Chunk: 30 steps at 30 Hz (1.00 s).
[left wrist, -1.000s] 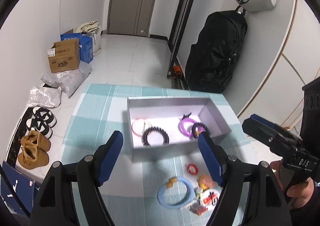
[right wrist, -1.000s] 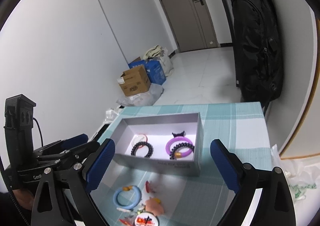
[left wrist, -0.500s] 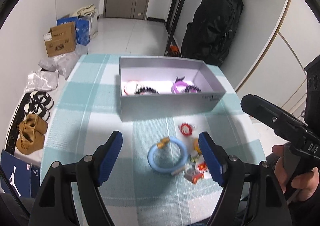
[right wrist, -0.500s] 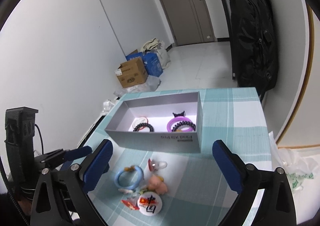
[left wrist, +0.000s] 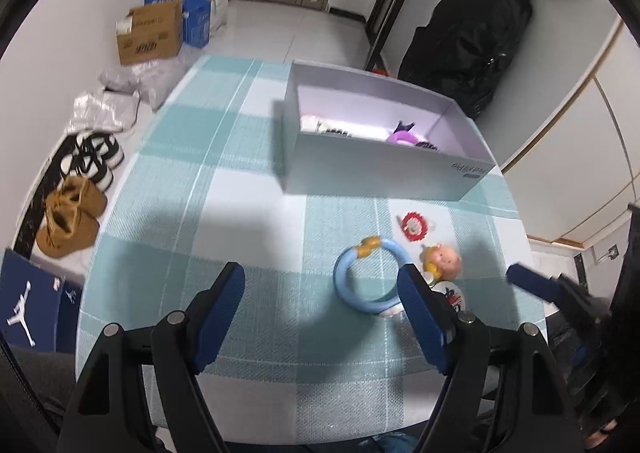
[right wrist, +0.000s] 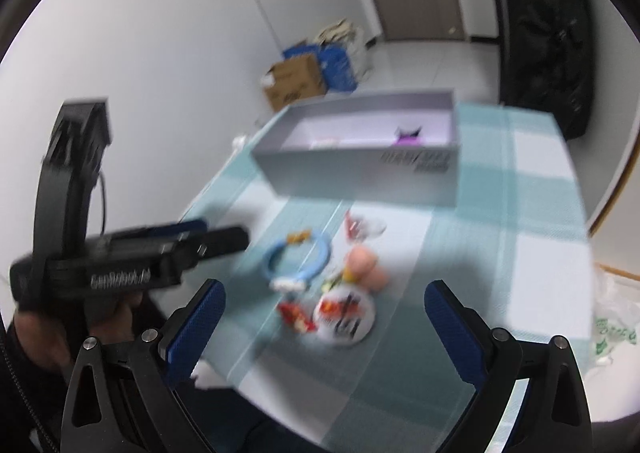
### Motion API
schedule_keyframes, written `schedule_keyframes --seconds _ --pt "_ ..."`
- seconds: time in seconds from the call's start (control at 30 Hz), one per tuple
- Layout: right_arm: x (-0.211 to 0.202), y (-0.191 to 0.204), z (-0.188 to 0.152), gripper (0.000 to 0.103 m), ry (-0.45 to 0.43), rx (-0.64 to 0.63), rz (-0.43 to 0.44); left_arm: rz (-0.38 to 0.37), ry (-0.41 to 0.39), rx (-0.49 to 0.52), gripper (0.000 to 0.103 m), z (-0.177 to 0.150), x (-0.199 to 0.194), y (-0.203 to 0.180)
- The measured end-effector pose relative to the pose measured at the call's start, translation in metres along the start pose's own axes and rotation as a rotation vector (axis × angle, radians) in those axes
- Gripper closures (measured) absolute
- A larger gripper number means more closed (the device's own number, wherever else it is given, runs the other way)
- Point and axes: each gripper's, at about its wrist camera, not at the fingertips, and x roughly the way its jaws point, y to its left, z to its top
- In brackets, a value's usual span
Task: Organize jewelry
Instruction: 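Grasp the small red trinket beside the white badge with the right tool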
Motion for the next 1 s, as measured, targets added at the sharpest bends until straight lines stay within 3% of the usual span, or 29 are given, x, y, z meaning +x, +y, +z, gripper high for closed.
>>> schedule_keyframes --seconds 0.23,0.3,0.5,0.67,1.0 --pt "0.016 0.017 -0.011 0.031 0.064 -0.102 -0.017 -0.008 0.001 -0.04 0.028 0.002 -0.003 0.009" --pt "0.021 0.022 -0.014 0.047 0.082 -0.13 -0.023 -0.009 0.006 -0.052 0.028 0.002 -0.002 0.011" --pt "0.028 0.037 -0.019 0.067 0.084 -0.212 -0.048 -0.011 0.014 -0.08 0.028 0.004 -0.001 0.017" --pt "0.032 0.035 -0.022 0.082 0.081 -0.21 -0.049 -0.021 0.018 -0.087 0.028 0.004 -0.001 0.018" --pt "0.02 0.026 -0.014 0.086 0.049 -0.153 0.015 -0.033 0.025 -0.098 0.028 0.005 -0.001 0.02"
